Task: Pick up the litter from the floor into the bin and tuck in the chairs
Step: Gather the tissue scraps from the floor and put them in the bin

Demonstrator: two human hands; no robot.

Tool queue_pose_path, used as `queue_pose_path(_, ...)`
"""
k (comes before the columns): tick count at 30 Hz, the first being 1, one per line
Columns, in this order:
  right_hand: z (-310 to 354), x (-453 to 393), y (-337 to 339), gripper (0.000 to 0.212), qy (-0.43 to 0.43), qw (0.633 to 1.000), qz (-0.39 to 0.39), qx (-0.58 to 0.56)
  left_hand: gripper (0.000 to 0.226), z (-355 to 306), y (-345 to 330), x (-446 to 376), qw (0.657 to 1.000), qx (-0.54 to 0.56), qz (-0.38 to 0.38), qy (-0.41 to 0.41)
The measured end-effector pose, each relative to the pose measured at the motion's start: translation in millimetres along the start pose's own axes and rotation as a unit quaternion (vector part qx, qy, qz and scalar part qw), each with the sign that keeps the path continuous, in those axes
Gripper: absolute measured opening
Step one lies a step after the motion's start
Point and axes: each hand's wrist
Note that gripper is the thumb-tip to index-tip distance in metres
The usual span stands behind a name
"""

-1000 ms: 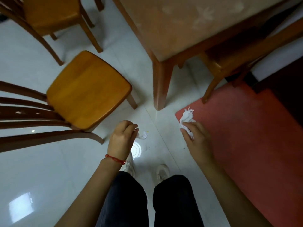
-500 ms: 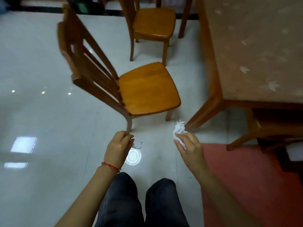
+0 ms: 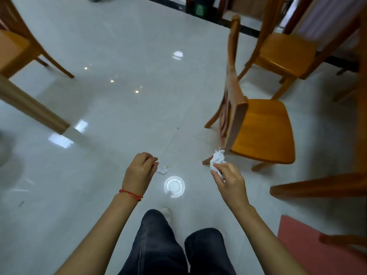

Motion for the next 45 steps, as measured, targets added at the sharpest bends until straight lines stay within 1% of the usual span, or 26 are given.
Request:
queue_pose_path(4, 46.8, -32.0, -28.2, 0.025, 0.023, 0.999, 0.017, -0.024, 0.013, 45.2, 46.2, -4.7, 0.999, -0.027, -0.018, 0.03)
queue_pose_path(7, 67.5, -54.1, -41.1, 0.025, 0.03, 0.999, 0.022, -0.032, 0.011, 71.1, 65.2, -7.4, 0.997, -0.046, -0.033, 0.051)
queue_pose_path(9, 75.2, -72.9, -49.4, 0.025, 0.037, 0.998, 0.032, -0.034, 0.007, 86.0, 72.0, -11.3, 0.995, -0.055, -0.046, 0.063)
queue_pose_path(12, 80.6, -104.5, -63.8, 0.023, 0.043, 0.997, 0.045, -0.039, 0.008, 106.7, 74.3, -23.8, 0.993, -0.061, -0.061, 0.079)
queue_pose_path(16, 80.6, -155.3, -85.0, 0.022, 0.057, 0.996, 0.05, -0.047, 0.004, 132.5, 69.3, -57.7, 0.991, -0.064, -0.074, 0.092)
queue_pose_path(22, 71.1, -255.1, -115.1, 0.022, 0.077, 0.994, 0.047, -0.055, 0.003, 173.0, 63.2, -146.0, 0.991, -0.066, -0.065, 0.099)
queue_pose_path(26, 66.5, -322.4, -126.5, 0.021, 0.093, 0.994, 0.048, -0.043, 0.012, 196.6, 69.0, -207.1, 0.99, -0.071, -0.055, 0.108)
queue_pose_path(31, 64.9, -395.5, -146.3, 0.021, 0.096, 0.994, 0.052, -0.031, 0.015, 228.5, 71.2, -278.1, 0.991, -0.071, -0.055, 0.102)
queue_pose_path(37, 68.2, -492.2, -189.8, 0.021, 0.084, 0.995, 0.043, -0.013, 0.015, 290.9, 64.2, -375.2, 0.994, -0.043, -0.034, 0.094)
queue_pose_path(40, 81.0, -548.3, -212.3, 0.019, 0.066, 0.997, 0.033, -0.014, 0.015, 327.4, 66.9, -431.2, 0.997, -0.026, -0.029, 0.072)
queue_pose_path(43, 95.6, -602.0, -231.4, 0.019, 0.036, 0.999, 0.025, -0.018, 0.016, 359.3, 75.5, -486.1, 0.997, -0.019, -0.011, 0.069)
queue_pose_path(45, 103.3, -633.7, -242.1, 0.02, 0.028, 0.999, 0.011, -0.018, 0.016, 377.5, 80.3, -520.5, 0.999, -0.017, -0.008, 0.049)
Point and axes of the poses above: each hand's wrist, its own x-axis away from the middle knuckle, its own y-axis out of the back of the hand, z = x × y, and after that the axes turned 7 degrees about x, right-handed
